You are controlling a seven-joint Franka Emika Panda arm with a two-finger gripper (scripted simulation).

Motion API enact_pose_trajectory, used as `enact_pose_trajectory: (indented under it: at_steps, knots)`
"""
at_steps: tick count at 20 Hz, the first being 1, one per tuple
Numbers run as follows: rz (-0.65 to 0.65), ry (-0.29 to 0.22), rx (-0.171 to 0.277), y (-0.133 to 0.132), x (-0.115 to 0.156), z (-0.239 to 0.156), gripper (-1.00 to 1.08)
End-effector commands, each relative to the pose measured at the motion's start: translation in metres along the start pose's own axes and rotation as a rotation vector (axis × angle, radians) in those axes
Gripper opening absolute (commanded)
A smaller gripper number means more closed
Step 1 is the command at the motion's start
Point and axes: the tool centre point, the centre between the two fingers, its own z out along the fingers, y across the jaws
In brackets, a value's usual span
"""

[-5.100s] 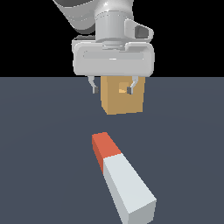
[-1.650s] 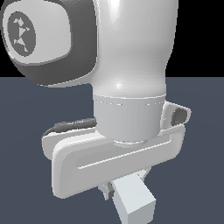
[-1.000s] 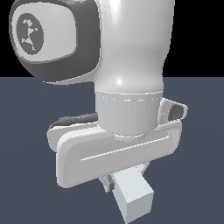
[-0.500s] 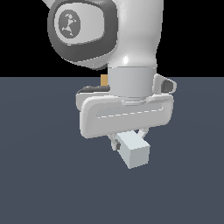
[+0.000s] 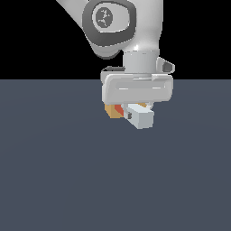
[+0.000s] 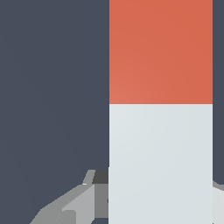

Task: Insert the peg into the horizontal hole in a box.

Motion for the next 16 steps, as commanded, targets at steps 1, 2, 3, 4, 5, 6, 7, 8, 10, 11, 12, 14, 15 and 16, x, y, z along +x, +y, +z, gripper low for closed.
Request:
enact_pose_trajectory:
  at_steps: [1,2,3,4,5,6,7,8,10,11,12,14,15,16]
  knots:
    - [0.013,-0.001,-0.003,0.015,0.021,-0.013,-1.0]
    - [0.017,-0.001,-0.003,0.021,0.028,-0.017,-1.0]
    - [0.021,-0.001,-0.003,0.026,0.035,-0.02,-1.0]
    - [0.025,-0.001,-0.003,0.031,0.041,-0.024,-1.0]
    - [0.028,-0.001,-0.003,0.036,0.047,-0.027,-1.0]
    - [0.031,-0.001,-0.003,0.04,0.053,-0.029,-1.0]
    - [0.034,-0.001,-0.003,0.044,0.057,-0.032,-1.0]
    - [0.037,-0.001,-0.003,0.047,0.061,-0.034,-1.0]
    - [0.041,-0.001,-0.003,0.053,0.068,-0.038,-1.0]
    - [0.042,-0.001,-0.003,0.056,0.071,-0.039,-1.0]
    - [0.044,-0.001,-0.003,0.058,0.073,-0.04,-1.0]
    - [0.046,-0.001,-0.004,0.061,0.076,-0.042,-1.0]
    - [0.046,-0.001,-0.004,0.062,0.077,-0.043,-1.0]
    - [0.047,-0.001,-0.004,0.063,0.078,-0.043,-1.0]
